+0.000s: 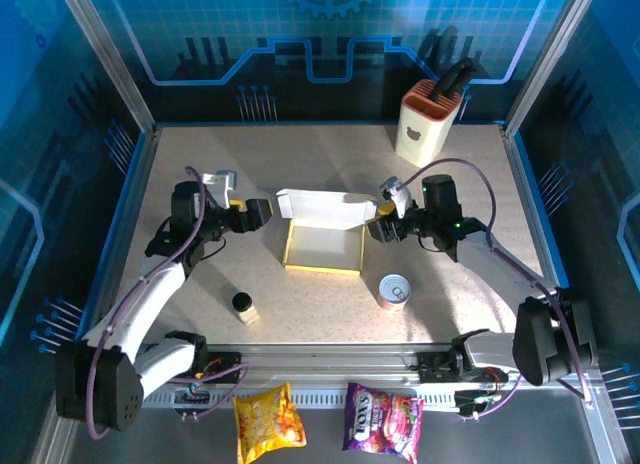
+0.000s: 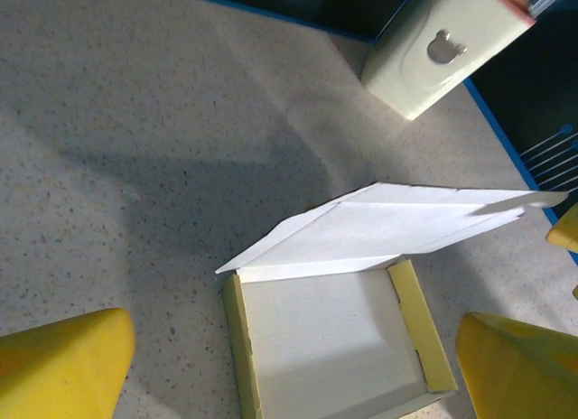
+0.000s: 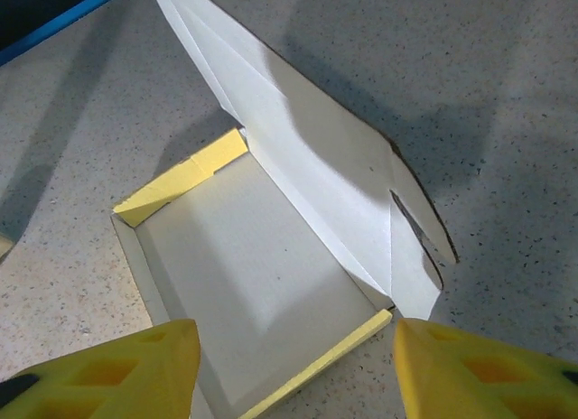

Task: Fold the paper box

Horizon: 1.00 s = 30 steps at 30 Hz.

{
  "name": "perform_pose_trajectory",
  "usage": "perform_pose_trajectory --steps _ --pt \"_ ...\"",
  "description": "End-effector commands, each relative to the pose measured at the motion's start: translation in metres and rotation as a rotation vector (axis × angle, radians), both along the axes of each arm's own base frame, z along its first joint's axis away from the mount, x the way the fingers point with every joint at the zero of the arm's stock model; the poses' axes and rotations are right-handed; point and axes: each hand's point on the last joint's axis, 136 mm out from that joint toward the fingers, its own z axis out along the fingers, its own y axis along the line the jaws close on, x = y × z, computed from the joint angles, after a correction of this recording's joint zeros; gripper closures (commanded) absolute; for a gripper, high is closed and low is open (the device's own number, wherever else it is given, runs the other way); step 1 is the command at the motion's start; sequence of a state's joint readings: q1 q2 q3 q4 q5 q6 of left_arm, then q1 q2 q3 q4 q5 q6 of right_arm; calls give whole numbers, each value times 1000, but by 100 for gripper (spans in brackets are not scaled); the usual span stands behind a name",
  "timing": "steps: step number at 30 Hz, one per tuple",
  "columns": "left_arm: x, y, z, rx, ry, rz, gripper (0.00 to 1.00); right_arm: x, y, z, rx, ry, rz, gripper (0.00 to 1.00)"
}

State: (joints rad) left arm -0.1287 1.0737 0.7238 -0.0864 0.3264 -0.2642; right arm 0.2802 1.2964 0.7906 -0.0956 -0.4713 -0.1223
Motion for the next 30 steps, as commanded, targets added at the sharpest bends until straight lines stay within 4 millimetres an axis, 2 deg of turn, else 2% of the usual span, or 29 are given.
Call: perform_pose_trajectory --steps 1,6,12,18,26,30 --pt "13 -3 -10 -7 36 18 8 14 2 -3 45 -41 -16 42" --pt "22 -7 -19 -32 36 22 0 27 -4 -13 58 -26 -58 43" --pt "23 -12 -19 -4 6 -32 0 33 -7 -8 106 -26 -64 44" --pt "29 -17 -24 25 -46 -81 11 33 -2 -5 178 -10 -62 46" --pt "28 -36 -49 102 -44 -171 11 34 -2 -17 235 17 -86 50" --pt "31 -44 -56 71 -55 -200 20 40 -5 -22 253 17 -104 53"
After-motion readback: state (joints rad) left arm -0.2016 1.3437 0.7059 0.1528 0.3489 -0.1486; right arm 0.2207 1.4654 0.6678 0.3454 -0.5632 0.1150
